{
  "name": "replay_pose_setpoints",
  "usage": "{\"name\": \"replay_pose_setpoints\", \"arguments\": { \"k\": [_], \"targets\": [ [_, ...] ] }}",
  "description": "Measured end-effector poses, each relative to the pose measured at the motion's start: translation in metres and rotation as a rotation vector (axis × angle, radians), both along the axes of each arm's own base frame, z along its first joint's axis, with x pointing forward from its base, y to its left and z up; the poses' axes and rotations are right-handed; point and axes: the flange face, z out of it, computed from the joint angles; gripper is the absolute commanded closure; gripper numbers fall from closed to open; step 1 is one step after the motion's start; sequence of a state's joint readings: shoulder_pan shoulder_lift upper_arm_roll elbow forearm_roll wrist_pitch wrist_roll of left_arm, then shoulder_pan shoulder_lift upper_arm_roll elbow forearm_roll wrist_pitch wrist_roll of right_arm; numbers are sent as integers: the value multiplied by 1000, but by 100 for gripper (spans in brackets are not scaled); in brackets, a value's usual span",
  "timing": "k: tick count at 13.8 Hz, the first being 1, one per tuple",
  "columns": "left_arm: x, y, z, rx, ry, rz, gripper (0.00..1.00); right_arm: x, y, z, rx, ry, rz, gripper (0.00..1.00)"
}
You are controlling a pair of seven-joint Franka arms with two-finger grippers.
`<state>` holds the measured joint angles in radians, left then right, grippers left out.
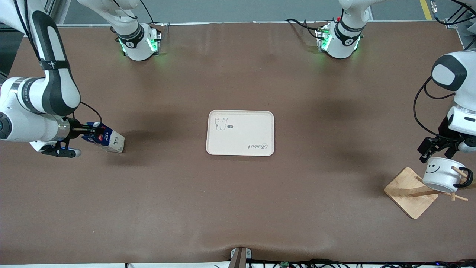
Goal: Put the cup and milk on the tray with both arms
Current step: 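Grasp the milk carton with the right gripper while the left gripper grasps the mug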
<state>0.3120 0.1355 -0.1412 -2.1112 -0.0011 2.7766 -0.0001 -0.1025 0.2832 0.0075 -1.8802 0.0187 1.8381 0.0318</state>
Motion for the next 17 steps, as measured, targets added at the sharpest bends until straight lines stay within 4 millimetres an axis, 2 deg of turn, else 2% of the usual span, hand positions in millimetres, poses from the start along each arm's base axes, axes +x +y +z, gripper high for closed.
{"name": "replay_pose_setpoints", "arguments": {
  "k": [4, 8, 11, 13, 17],
  "targets": [
    [7, 0, -16, 0, -32, -3, 26, 5, 0, 17, -1, -14, 0, 86],
    [10, -15, -15, -2, -41, -30, 49, 11, 1, 35, -2, -26, 4, 84],
    [12, -26, -16, -3, -41, -52, 66, 18, 6, 60, 0, -27, 14, 84],
    [12, -27, -16, 14, -39, -85, 72, 25, 16, 81, 0, -43, 33, 84],
    [11, -22, -16, 52, -35, -137, 73, 34, 32, 105, -2, -85, 60, 84]
  ]
}}
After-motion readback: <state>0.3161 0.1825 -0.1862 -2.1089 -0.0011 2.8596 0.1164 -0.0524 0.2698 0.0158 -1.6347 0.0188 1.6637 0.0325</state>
